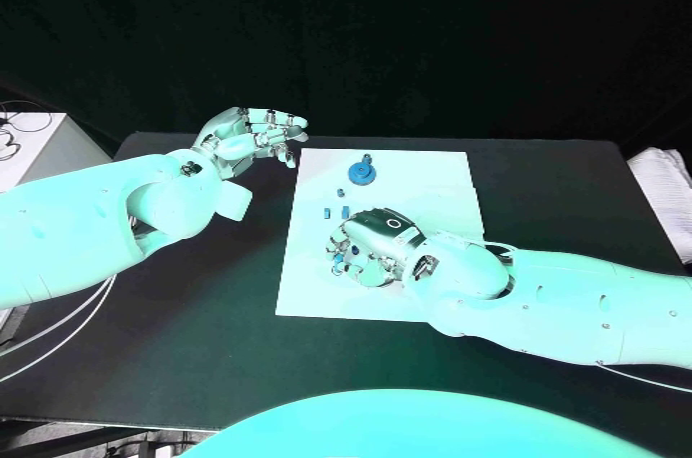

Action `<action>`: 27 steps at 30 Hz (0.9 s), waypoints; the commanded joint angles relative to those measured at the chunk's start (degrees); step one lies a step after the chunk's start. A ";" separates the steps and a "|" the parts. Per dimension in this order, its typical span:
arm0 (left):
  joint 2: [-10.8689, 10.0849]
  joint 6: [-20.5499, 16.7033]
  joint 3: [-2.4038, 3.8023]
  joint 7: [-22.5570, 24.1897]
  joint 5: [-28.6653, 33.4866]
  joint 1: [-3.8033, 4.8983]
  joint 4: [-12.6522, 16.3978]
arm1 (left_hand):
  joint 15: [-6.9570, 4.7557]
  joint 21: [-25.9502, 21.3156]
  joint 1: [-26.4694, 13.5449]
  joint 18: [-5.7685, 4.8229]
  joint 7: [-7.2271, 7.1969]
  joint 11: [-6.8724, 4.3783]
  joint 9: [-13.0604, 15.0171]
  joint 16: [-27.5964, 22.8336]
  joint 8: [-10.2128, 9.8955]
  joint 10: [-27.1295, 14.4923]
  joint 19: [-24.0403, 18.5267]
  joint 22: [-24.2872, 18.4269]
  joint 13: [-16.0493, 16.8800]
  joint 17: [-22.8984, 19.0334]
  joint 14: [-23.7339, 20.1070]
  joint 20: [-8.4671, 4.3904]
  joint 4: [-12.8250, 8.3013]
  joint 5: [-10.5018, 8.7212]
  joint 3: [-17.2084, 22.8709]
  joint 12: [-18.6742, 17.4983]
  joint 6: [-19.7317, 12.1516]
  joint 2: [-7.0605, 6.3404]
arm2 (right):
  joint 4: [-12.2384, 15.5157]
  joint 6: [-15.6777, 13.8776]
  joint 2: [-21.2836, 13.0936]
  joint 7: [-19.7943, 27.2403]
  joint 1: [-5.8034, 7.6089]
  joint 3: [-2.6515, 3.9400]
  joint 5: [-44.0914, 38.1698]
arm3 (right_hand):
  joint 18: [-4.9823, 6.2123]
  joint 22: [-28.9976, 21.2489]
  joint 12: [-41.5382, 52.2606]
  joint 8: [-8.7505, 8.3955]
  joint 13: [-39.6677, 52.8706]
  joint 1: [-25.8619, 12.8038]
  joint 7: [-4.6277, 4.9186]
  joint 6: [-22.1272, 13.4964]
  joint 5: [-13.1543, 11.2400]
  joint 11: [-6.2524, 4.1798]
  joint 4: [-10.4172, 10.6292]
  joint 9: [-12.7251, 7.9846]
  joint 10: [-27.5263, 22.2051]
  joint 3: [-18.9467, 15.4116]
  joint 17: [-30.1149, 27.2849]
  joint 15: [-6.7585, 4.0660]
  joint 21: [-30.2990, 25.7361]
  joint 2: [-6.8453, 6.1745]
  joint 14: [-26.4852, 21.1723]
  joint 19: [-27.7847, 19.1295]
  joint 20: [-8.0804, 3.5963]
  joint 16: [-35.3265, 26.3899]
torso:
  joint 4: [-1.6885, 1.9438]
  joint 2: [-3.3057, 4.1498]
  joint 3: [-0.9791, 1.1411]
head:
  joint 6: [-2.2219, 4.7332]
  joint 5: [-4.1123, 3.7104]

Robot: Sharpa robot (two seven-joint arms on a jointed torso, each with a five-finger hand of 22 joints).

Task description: Assemble the parts on the task board

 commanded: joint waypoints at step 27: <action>-0.09 0.93 0.05 0.24 0.09 0.02 0.10 | -0.16 -0.28 -0.06 0.35 0.26 0.00 -0.09 -0.18 0.27 -0.34 0.10 -0.06 0.06 -0.07 -0.37 0.30 0.11 0.02 -0.17 0.19 -0.38 -0.01 | -1.18 3.00 0.42 -0.84 -1.16 -0.34 -2.84 | -0.68 -0.24 0.07 0.18 2.54 -0.26 0.22 0.08 0.33 -3.99 -1.36 0.20 4.40 1.53 -0.22 -0.37 -0.22 0.63 1.36 0.00 0.06 -0.08 | -0.03 0.04 -0.01 | 0.00 0.13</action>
